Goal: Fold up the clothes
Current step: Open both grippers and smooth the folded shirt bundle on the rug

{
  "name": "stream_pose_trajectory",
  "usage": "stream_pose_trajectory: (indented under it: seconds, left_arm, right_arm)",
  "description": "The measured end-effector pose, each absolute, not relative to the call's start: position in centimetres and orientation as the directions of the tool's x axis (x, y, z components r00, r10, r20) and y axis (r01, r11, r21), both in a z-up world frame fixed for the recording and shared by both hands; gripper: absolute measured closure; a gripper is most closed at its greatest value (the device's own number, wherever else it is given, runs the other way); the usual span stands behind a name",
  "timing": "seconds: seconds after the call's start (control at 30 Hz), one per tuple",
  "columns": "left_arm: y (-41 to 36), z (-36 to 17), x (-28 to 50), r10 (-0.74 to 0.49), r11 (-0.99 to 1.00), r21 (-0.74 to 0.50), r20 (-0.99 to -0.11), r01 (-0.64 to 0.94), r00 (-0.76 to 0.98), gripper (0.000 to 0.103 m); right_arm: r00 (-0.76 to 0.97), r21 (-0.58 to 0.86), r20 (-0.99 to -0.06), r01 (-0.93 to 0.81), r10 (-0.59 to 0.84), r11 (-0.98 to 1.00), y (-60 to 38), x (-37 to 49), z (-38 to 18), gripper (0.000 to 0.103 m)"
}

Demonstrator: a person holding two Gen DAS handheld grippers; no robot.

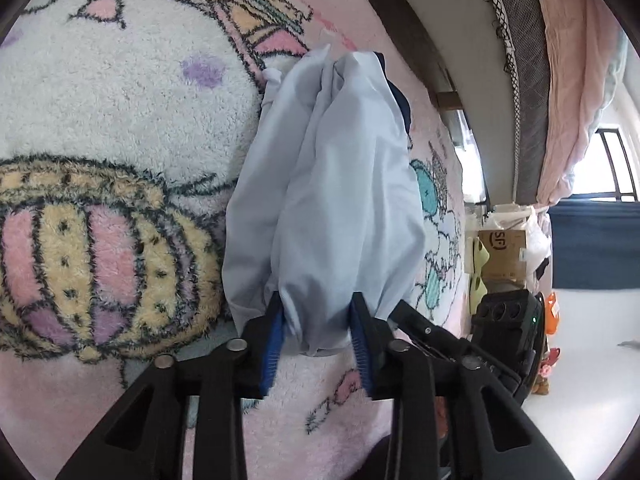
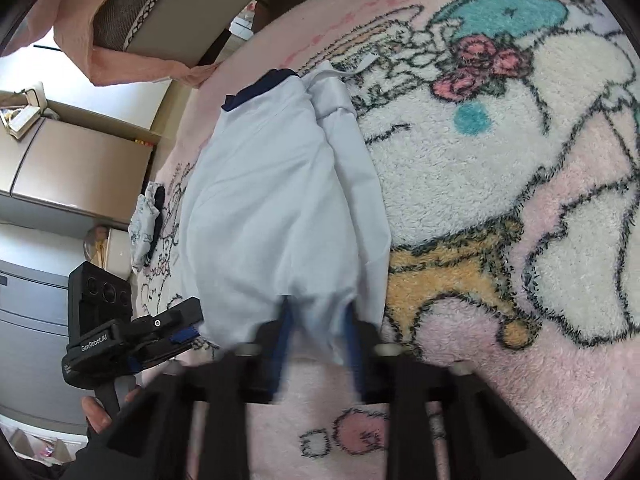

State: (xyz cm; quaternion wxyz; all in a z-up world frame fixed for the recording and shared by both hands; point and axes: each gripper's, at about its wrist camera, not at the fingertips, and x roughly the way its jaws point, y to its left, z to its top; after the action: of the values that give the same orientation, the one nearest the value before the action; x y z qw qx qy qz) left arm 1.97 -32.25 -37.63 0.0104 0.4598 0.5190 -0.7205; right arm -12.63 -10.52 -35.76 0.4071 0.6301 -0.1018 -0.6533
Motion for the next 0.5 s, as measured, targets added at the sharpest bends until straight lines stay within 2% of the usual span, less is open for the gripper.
stream_pose_trajectory:
  seconds: [0.17,0.5]
  left_arm:
    - [-32.1,-37.0,1.9,0.439,-0.482,-0.718,-0.694,0.502,-0.571,0.085]
    - [-33.4,-36.2,1.4,0.411,-0.519,-0.687,-0.723,0.509,-0.556,0.09]
  right_arm:
    - [0.104,0.628,-0.745,0.443,-0.659,-0.64,-10.7,-12.3,-35.0,0.097]
    - [0.054,0.59,-0.768,0.448,-0.638,-0.672,-9.8,-13.5,-34.4,0.099]
